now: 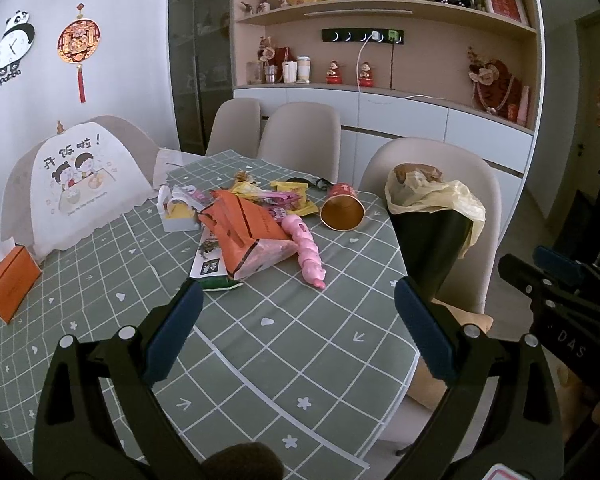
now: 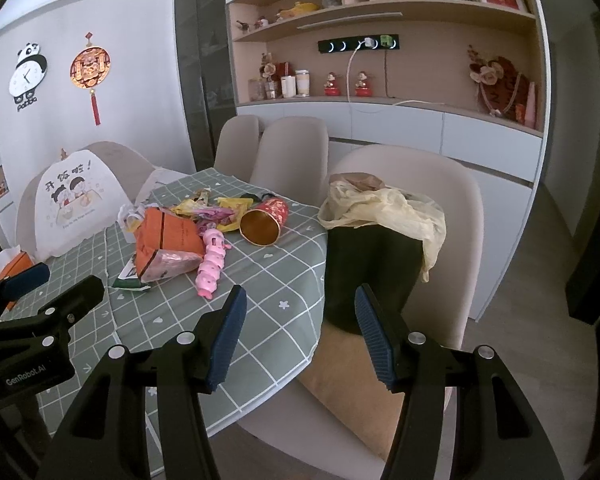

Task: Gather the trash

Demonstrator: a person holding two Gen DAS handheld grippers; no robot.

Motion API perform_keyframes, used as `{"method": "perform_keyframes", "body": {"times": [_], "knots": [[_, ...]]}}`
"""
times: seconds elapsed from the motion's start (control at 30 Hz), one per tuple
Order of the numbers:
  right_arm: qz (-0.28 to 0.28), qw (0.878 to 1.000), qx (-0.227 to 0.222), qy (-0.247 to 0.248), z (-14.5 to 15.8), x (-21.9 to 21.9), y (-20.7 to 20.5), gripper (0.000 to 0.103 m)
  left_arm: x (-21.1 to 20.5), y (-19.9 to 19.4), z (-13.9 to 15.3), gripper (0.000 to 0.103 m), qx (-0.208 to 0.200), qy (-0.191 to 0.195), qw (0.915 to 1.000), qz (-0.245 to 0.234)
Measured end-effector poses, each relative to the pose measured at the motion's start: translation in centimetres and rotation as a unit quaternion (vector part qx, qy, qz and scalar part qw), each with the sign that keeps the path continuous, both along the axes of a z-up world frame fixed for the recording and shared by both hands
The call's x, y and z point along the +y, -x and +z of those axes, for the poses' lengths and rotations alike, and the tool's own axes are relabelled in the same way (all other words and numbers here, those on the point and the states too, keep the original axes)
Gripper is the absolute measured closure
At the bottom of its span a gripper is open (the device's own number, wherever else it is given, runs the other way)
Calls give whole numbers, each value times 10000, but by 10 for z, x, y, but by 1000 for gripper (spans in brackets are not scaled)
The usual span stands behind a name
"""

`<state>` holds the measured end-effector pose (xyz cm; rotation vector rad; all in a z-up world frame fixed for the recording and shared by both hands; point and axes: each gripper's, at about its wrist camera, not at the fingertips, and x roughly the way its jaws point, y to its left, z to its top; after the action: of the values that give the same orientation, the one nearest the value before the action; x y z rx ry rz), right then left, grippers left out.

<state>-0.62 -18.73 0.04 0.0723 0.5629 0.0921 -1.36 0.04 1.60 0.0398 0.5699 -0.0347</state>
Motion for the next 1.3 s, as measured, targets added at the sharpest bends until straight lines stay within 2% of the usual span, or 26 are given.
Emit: {"method": "perform_keyframes", "body": {"times": [0.57, 1.3], "knots": [[-98, 9999, 41, -28, 1, -6, 2, 49, -8, -1, -5, 11, 47, 55, 9999, -106], [-358, 9992, 144, 104, -1, 11, -1, 49, 23, -15, -12, 11, 150, 226, 9991, -338]]}}
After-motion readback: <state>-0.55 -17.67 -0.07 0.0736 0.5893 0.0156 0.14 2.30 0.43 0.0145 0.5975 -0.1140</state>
